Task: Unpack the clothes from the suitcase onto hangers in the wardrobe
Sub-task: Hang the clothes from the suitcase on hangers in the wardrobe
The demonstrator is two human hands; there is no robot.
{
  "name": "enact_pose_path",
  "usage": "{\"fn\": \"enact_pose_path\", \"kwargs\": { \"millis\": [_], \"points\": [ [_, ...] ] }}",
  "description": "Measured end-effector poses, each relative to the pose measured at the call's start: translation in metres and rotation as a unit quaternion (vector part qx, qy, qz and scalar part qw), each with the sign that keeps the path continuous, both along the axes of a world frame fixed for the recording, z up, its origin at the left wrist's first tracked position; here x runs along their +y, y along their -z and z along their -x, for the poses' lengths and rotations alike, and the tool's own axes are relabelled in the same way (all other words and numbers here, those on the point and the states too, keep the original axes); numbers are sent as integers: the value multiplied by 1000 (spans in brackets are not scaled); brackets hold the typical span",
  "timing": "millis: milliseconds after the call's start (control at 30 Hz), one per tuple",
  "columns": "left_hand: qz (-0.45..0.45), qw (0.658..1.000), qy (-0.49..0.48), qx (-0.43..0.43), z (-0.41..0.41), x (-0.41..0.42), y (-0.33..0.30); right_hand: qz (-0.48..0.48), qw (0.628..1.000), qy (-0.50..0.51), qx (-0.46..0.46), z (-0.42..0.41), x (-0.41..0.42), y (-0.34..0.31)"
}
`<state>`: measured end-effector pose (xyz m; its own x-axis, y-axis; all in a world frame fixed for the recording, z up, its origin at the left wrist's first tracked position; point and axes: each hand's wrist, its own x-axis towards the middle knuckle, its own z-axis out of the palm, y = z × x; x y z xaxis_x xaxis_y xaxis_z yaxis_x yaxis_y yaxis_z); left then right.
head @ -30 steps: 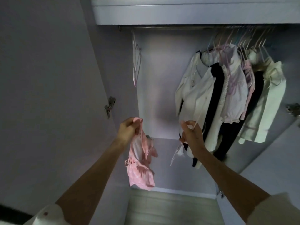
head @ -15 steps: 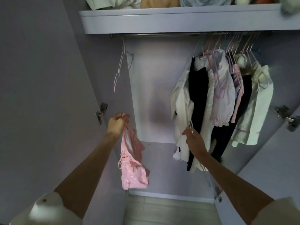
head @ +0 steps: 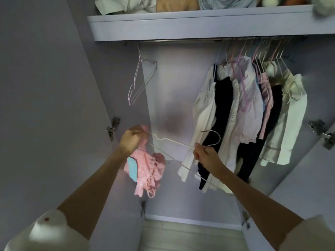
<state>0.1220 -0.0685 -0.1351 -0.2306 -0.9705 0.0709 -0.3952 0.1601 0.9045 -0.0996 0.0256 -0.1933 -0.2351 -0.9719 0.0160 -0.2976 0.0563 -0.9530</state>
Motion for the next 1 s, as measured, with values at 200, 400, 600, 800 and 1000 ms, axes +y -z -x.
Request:
{"fn": "enact_pose_path", "kwargs": {
  "millis": [200,400,600,800,1000],
  "points": [
    [160,936,69,-305,1,13,12,53,996,61,-24,-15,-17,-6],
    [308,923,-85,-215,-2,25,12,136,984,116,-25,-28,-30,-21],
    [344,921,-125,-130,-3,25,5,182,973,139,-26,-16,-38,-34],
    [131,984,-123,-9,5,26,14,205,963,133,-110,-17,-38,-44],
    [-12,997,-28,66,21,19,-5,206,958,84,-182,-21,-41,-78]
  ]
}}
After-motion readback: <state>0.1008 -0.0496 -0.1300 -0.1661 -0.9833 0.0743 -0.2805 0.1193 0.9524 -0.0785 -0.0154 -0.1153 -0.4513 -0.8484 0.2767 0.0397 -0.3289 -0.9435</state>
